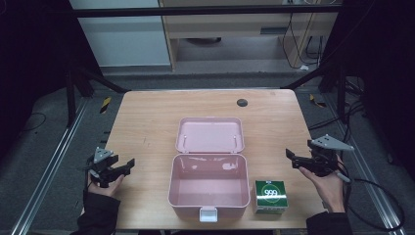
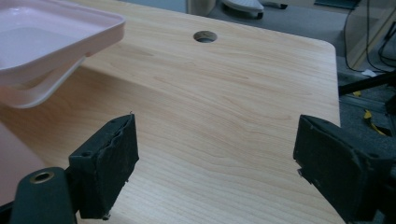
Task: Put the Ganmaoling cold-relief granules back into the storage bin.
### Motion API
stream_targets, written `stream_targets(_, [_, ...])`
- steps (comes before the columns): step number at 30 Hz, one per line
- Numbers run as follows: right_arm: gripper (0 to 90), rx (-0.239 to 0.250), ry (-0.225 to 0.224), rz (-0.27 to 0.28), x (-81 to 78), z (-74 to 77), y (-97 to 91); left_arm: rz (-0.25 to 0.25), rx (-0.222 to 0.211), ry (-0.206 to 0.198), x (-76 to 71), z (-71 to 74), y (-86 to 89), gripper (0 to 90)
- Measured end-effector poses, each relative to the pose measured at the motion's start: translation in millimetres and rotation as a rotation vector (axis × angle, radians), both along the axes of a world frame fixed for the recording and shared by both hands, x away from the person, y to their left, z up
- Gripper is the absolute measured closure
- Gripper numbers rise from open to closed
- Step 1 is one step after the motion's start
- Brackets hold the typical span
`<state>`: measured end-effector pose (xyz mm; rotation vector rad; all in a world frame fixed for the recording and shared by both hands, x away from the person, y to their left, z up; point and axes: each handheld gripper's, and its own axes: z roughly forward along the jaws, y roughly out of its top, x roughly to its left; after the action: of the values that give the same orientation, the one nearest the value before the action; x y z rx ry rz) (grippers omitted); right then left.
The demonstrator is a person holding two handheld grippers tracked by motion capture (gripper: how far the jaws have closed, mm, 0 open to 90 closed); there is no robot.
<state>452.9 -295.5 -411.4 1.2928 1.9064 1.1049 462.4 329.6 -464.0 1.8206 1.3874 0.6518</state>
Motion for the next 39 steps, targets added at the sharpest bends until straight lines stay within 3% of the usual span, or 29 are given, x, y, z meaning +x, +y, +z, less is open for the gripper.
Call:
stream_targets(11, [13.7,-0.054,0.003,0.124,-0.8,21.6,19.5,-0.011,0.008,0.013,0.9,-3.1,-1.6,29.1])
stream_targets(20, [11.8,-0.117,0.012,0.183,1.1,40.5,29.9,-0.016,0.008,0.017,1.2,-4.2,-2.0,28.7])
stream_targets(29, [10.1,-0.206,0.046,0.293,-3.2,56.6,42.7,-0.026,0.018,0.024,1.6,-5.3,-4.0,28.3])
stream_targets(39, [6.9,-0.259,0.090,0.361,-9.4,65.1,51.5,-0.031,0.019,0.026,2.0,-5.8,-4.5,28.2])
